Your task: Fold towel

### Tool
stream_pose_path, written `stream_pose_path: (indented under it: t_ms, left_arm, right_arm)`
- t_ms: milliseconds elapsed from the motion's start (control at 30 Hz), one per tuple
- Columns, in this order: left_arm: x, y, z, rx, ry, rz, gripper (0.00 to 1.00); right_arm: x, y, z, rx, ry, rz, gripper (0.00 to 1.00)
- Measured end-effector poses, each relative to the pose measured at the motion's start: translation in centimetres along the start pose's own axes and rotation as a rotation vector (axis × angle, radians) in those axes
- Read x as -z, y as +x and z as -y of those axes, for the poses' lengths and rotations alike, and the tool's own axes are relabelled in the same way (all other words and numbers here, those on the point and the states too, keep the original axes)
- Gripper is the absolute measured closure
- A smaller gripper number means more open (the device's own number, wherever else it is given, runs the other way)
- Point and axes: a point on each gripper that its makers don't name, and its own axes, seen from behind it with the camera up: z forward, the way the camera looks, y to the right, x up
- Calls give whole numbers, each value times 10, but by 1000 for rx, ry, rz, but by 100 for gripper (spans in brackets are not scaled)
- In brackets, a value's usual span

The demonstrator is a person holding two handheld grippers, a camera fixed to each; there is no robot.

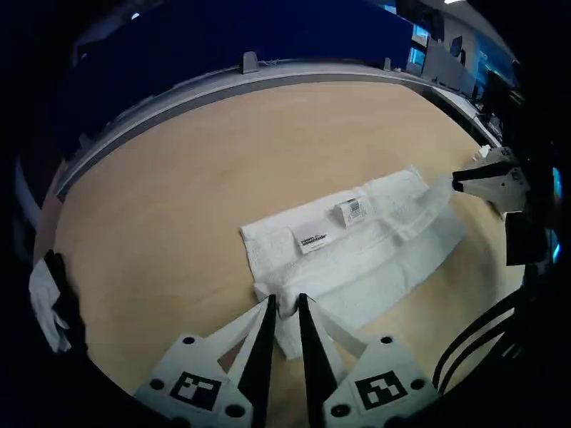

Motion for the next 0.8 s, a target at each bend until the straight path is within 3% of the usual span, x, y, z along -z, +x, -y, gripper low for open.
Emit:
stream_pose_path:
  t_ms: [267, 533, 733, 800]
  left_arm:
    - [-5, 16, 14, 0, 42, -43, 64]
    - [0, 22, 36, -23, 116, -65, 44]
    - [6, 24, 47, -18, 141, -76, 26]
    - [9, 24, 50, -8, 148, -82, 24]
  right_arm:
    - [-4, 4, -6, -5, -40, -14, 75]
    - [-8, 11, -18, -5, -93, -29, 39]
    - [-8, 17, -20, 1, -109, -46, 28]
    - [-8, 19, -21, 0, -115, -51, 22]
